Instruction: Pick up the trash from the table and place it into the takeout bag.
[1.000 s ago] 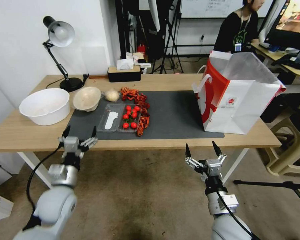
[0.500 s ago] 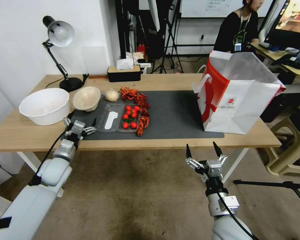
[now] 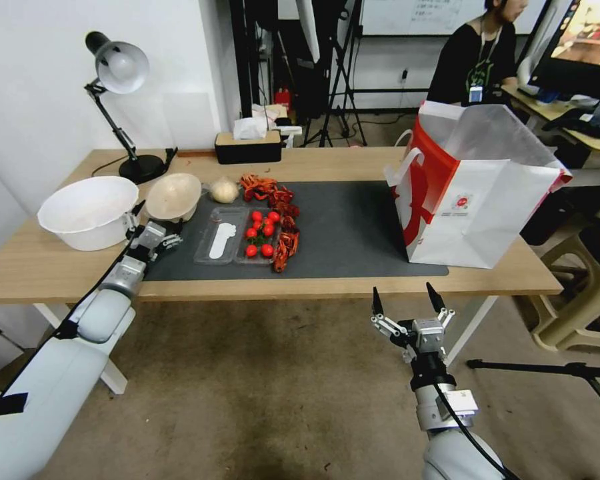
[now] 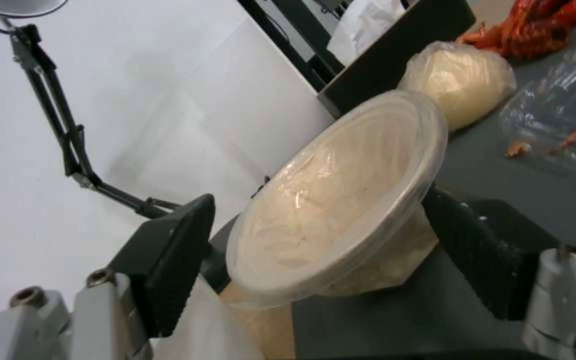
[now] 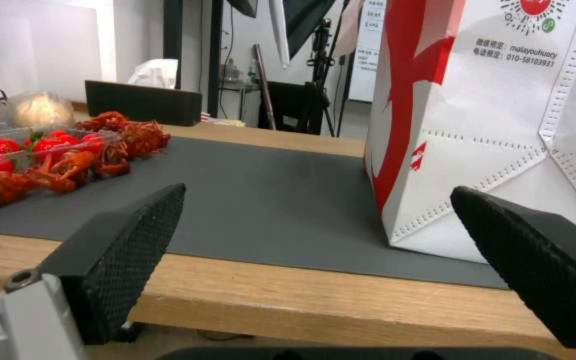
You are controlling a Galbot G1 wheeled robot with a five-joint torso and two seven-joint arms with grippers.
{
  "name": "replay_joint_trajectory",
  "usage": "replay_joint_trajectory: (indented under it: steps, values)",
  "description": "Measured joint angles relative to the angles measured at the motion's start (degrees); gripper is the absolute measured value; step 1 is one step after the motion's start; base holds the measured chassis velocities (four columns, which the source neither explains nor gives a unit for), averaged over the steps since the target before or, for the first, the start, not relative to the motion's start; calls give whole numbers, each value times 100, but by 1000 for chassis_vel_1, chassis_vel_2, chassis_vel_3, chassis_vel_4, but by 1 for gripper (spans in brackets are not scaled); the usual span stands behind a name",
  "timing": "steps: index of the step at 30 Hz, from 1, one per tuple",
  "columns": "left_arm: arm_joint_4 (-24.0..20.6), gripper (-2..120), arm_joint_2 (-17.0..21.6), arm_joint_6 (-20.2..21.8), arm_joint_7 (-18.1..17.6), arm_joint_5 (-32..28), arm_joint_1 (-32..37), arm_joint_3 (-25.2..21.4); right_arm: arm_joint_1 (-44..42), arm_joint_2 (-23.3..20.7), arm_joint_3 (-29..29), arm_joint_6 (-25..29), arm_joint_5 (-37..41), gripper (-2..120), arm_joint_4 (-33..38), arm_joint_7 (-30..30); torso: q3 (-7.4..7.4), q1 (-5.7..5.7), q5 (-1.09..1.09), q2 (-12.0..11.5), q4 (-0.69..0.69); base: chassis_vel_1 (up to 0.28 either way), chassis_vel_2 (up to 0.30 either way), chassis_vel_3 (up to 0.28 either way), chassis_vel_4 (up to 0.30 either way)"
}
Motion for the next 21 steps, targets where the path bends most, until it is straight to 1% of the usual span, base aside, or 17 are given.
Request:
replay_joint_trajectory:
  steps: [2,7,13,14,15,17,18,19,21]
  values:
    - [50,77,89,-13,49,20,-47,60,4,-3,1,0,0,100,0,1,0,0,2,0,0,0,0,0,0]
    - [151,78,259,-68,135,70,-123,224,41,-2,-3,0,0,100,-7,1,0,0,2,1,0,0,0,0,0]
    - [211,77,289,-93,174,122,-182,298,58,10,-18,-1,0,100,-23,1,0,0,1,1,0,0,0,0,0]
    - [233,72,289,-102,193,136,-211,315,59,10,-18,-1,1,100,-30,1,0,0,1,0,0,0,0,0,0]
    - [233,72,289,-102,193,136,-211,315,59,10,-18,-1,1,100,-30,1,0,0,1,0,0,0,0,0,0]
    - [263,62,300,-115,224,146,-264,349,59,12,-17,-1,1,100,-35,1,0,0,0,1,0,0,0,0,0]
    - [263,62,300,-115,224,146,-264,349,59,12,-17,-1,1,100,-35,1,0,0,0,1,0,0,0,0,0]
    - [291,55,316,-124,244,148,-301,376,59,17,-16,0,1,100,-39,1,0,0,1,1,0,0,0,0,0]
    - [320,45,349,-140,290,151,-350,413,61,21,-15,0,1,100,-41,1,0,0,1,1,0,0,0,0,0]
